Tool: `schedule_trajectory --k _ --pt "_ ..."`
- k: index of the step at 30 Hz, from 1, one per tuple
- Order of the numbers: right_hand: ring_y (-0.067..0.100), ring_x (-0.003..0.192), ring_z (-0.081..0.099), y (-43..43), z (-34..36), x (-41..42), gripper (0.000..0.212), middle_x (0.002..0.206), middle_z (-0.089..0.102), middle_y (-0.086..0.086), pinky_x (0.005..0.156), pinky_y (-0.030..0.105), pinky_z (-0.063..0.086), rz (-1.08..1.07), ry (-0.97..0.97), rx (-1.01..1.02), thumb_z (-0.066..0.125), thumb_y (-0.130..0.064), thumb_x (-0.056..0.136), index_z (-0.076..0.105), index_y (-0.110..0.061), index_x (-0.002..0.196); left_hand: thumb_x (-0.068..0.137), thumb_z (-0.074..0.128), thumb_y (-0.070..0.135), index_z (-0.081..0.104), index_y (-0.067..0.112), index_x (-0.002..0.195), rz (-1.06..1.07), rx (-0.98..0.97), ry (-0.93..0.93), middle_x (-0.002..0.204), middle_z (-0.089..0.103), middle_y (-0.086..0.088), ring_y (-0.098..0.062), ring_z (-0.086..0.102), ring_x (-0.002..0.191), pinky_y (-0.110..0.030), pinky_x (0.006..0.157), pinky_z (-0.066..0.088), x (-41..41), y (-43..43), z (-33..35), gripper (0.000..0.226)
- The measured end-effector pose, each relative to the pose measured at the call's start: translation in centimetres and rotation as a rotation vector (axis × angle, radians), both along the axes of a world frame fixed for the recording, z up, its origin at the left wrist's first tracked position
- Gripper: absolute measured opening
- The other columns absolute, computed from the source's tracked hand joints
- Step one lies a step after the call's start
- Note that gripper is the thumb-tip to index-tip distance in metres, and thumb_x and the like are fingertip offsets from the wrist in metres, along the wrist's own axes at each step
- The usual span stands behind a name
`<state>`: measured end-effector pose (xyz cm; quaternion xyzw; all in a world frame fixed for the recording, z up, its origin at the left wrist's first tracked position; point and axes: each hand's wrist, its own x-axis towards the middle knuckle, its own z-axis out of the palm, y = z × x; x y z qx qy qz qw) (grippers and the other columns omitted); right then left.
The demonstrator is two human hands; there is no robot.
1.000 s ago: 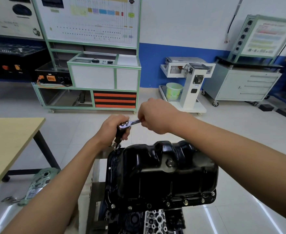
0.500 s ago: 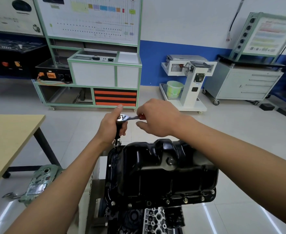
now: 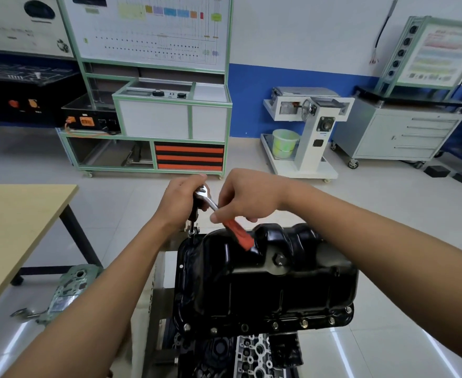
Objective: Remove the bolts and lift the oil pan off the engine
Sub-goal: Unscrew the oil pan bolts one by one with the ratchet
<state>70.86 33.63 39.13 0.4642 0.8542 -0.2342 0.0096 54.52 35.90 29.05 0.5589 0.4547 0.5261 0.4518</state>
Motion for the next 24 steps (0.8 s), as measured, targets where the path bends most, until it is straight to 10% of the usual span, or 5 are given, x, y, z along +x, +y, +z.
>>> schedule_trajectory --k 8,19,24 --pt "0.023 0.073 0.067 1.8 0.2 0.4 0.012 0.075 0.069 0.004 0.072 0.035 0.056 0.003 -0.251 0.36 0.064 -0.019 0.091 0.074 -0.017 0.085 0.079 0.047 0.051 0.052 0.013 0.053 -0.216 -0.019 0.057 0.05 0.048 -0.012 -0.026 0.045 0.054 -0.04 0.065 0.037 -0.5 0.0 -0.6 0.046" --pt "0.022 0.125 0.052 2.4 -2.1 -0.2 0.034 0.134 0.058 -0.002 0.095 0.04 0.048 0.092 -0.098 0.574 0.052 -0.003 0.09 0.065 -0.015 0.12 0.084 0.048 0.064 0.051 0.009 0.046 -0.395 -0.029 0.138 0.044 0.042 -0.012 -0.023 0.04 0.045 -0.024 0.052 0.041 0.6 -1.1 0.1 0.067" --pt "0.027 0.101 0.056 1.8 -2.1 0.8 0.021 0.112 0.058 0.003 0.078 0.037 0.048 -0.031 -0.244 0.549 0.056 -0.031 0.094 0.062 -0.02 0.111 0.08 0.046 0.073 0.049 0.014 0.047 -0.162 -0.028 0.054 0.046 0.044 -0.005 -0.019 0.04 0.048 -0.028 0.056 0.039 1.3 -1.4 -0.2 0.067"
